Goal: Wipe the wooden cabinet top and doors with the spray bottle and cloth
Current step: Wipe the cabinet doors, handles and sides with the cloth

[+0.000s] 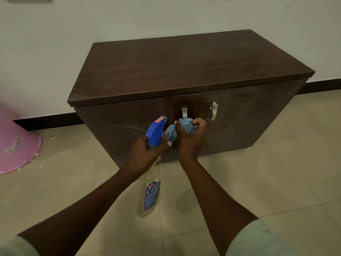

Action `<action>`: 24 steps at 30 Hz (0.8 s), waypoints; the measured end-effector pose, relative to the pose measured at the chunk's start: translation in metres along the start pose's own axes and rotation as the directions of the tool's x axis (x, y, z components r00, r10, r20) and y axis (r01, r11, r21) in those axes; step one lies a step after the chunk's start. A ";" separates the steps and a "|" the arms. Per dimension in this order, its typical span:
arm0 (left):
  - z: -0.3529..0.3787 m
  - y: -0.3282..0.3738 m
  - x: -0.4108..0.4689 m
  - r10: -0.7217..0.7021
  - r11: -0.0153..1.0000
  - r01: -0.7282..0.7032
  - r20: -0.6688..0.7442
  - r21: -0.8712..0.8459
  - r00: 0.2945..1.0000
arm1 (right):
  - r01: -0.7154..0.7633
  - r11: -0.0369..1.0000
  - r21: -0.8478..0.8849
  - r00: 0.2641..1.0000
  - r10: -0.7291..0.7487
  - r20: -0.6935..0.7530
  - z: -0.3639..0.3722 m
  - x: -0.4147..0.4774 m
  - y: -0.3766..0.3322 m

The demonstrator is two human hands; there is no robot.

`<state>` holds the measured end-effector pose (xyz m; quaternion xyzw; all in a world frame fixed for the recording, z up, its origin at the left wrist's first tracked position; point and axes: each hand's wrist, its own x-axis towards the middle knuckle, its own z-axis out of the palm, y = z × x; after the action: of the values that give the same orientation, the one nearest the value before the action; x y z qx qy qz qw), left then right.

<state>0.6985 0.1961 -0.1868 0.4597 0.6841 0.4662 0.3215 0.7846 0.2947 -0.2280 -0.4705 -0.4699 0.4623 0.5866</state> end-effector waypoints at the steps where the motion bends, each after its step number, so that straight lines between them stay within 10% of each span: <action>1: -0.001 0.002 0.000 0.002 1.000 -0.002 -0.005 -0.001 1.000 | -0.068 0.995 0.075 0.998 0.067 0.008 0.000 0.000 -0.003; 12: -0.001 0.007 -0.004 0.029 0.999 -0.030 -0.026 -0.023 0.999 | 0.484 0.824 -0.295 0.870 -0.490 0.059 0.001 0.020 -0.030; 24: -0.004 0.007 -0.003 0.028 0.999 -0.027 0.014 -0.047 1.000 | 0.270 0.937 -0.221 0.960 -0.245 0.134 -0.017 -0.003 -0.004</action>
<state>0.6985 0.1930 -0.1784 0.4647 0.6643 0.4831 0.3306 0.8016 0.2894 -0.2268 -0.4469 -0.6093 0.3459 0.5563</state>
